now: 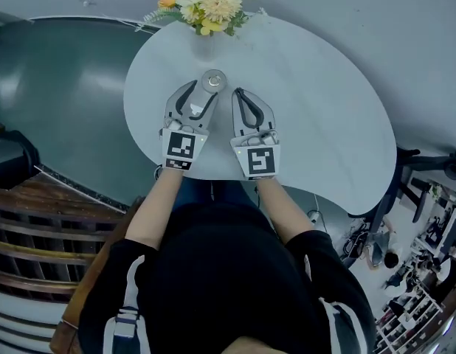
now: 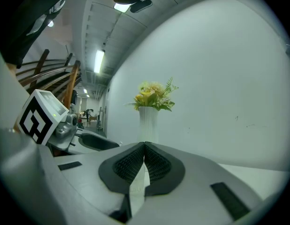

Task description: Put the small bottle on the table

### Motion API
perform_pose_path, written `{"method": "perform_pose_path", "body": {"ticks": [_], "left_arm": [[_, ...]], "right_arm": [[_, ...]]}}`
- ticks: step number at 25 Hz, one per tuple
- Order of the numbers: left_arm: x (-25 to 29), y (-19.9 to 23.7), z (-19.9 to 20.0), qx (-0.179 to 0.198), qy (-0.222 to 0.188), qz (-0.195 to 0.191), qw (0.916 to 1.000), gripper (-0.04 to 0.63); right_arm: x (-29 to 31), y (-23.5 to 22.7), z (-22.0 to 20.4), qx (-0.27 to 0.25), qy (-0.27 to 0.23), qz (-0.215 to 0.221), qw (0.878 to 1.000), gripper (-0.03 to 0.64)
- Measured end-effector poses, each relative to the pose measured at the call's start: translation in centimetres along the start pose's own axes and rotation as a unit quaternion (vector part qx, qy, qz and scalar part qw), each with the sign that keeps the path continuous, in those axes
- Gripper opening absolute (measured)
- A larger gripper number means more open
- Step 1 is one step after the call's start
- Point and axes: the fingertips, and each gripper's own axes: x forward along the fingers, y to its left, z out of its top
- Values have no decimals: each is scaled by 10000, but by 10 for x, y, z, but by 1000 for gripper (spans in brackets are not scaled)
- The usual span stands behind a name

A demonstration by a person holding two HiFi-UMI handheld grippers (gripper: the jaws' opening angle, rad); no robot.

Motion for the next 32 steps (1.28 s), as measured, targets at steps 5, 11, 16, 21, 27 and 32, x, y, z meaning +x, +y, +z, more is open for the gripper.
{"method": "perform_pose_path", "body": {"ticks": [5, 11, 16, 21, 27, 32], "left_arm": [[-26, 0, 29, 31, -222, 228, 9995, 90], [-57, -8, 65, 13, -442, 441, 9981, 8], [-87, -12, 102, -92, -711, 574, 9958, 8], [-118, -20, 135, -237, -973, 692, 9926, 8], [-146, -30, 156, -194, -1172, 799, 9897, 8], [-154, -38, 164, -114, -1209, 759, 9897, 8]], "right_arm": [[-17, 3, 27, 29, -170, -100, 9998, 21], [-40, 7, 61, -84, -393, -151, 9991, 21], [-64, 8, 86, -111, -546, -250, 9981, 21], [-87, 3, 109, -95, -716, -381, 9967, 20], [-114, 2, 130, -159, -931, -461, 9945, 21], [-126, 4, 143, -166, -1261, -469, 9908, 20]]}}
